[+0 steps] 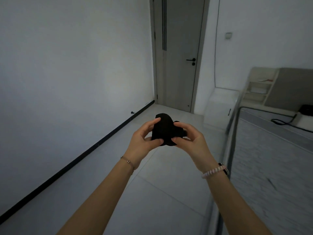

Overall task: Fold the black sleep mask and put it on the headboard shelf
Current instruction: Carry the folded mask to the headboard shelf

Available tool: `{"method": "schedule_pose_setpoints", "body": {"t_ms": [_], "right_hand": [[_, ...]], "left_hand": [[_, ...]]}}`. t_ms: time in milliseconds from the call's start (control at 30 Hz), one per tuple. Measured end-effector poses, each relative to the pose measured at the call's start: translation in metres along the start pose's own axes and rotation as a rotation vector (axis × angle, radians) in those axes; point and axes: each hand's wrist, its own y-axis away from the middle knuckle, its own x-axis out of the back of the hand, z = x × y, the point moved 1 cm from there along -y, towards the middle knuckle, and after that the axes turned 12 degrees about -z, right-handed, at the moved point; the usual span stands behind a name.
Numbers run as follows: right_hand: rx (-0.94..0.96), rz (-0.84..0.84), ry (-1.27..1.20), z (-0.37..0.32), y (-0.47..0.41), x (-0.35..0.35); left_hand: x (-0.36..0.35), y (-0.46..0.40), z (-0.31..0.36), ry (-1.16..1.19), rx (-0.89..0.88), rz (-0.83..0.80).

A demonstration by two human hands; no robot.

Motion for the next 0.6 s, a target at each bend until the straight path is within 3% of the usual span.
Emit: {"method": "schedule_pose_setpoints", "body": {"t_ms": [300, 600], "right_hand": [[-0.005, 0.275, 0.069, 0.042, -0.15, 0.078], [0.001, 0.5, 0.116, 0.063, -0.255, 0.198]], "left_hand": [[0.029, -0.218, -0.062, 0.081, -0.025, -0.253], [-0.016, -0.414, -0.106, 0.176, -0.036, -0.478]]}}
